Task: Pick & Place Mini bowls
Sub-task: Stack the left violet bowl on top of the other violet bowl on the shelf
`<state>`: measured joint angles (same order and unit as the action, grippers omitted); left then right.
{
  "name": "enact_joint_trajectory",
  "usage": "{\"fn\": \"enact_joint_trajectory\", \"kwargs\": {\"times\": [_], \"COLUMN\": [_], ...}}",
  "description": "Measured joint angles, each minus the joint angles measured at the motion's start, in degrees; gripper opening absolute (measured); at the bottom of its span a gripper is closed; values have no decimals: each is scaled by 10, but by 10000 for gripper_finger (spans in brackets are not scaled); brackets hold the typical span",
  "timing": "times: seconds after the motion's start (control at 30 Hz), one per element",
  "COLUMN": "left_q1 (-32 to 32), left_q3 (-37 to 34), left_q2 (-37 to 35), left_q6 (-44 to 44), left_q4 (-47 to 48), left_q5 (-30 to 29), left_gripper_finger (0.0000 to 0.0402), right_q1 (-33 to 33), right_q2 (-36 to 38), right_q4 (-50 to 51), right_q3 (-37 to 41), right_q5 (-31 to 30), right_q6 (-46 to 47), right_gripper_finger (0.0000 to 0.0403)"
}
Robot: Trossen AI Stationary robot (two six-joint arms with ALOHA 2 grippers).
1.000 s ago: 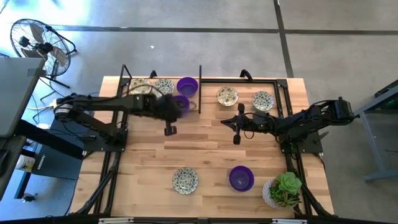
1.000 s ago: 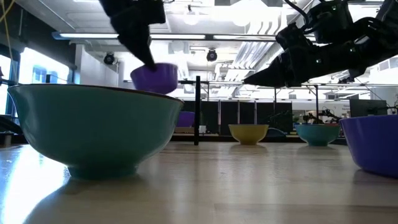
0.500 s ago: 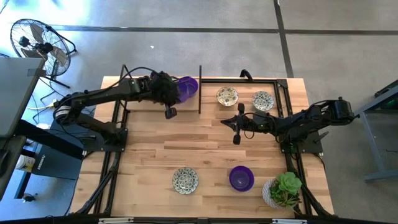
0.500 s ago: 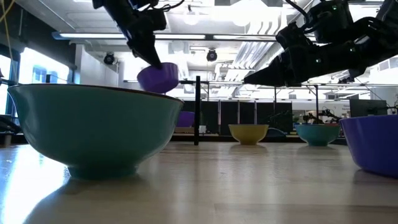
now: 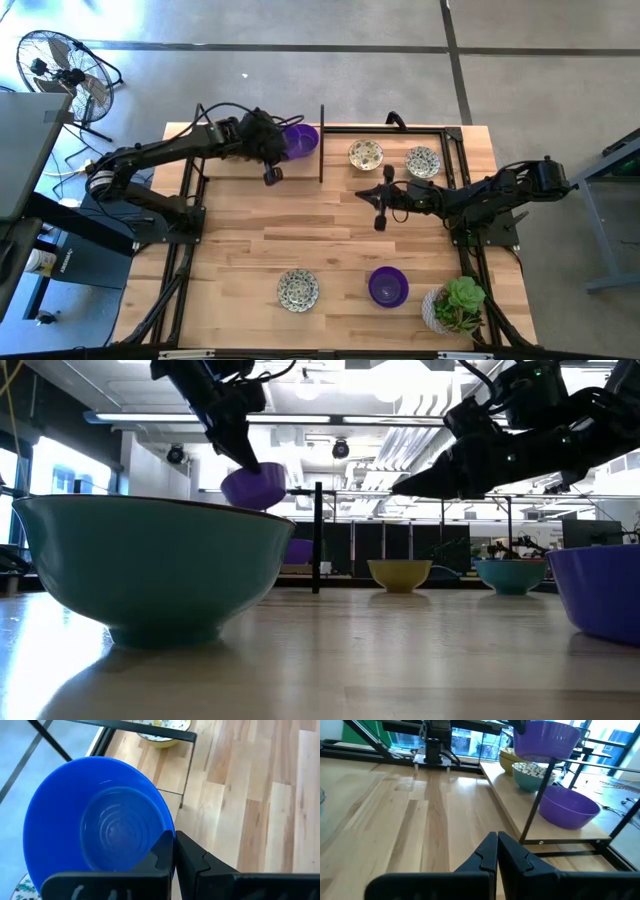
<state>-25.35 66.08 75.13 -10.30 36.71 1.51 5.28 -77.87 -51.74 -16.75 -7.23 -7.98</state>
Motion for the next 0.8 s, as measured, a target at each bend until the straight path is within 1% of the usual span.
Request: {"fn": "enact_joint_trajectory", "kwargs": {"times": [0.17, 0.37, 0.57, 0.8], "left_q1": [-15, -29, -28, -36], "left_q3": [0, 0, 0, 36], "left_q2": [3, 36, 69, 98], "left_q6": [-1, -4, -23, -45], "left_q4": [-1, -3, -14, -6], "left_q5": [-2, -2, -1, -7], "left_gripper_finger": [0, 0, 0, 0], "right_q1": [0, 0, 0, 0], "right_q2": [0, 0, 0, 0], "right_q4": [0, 0, 0, 0], "right_q3": [0, 0, 0, 0], "right_q5": [-14, -14, -15, -17], "right_q6": [0, 0, -4, -11], "right_gripper_finger": [0, 0, 0, 0]}}
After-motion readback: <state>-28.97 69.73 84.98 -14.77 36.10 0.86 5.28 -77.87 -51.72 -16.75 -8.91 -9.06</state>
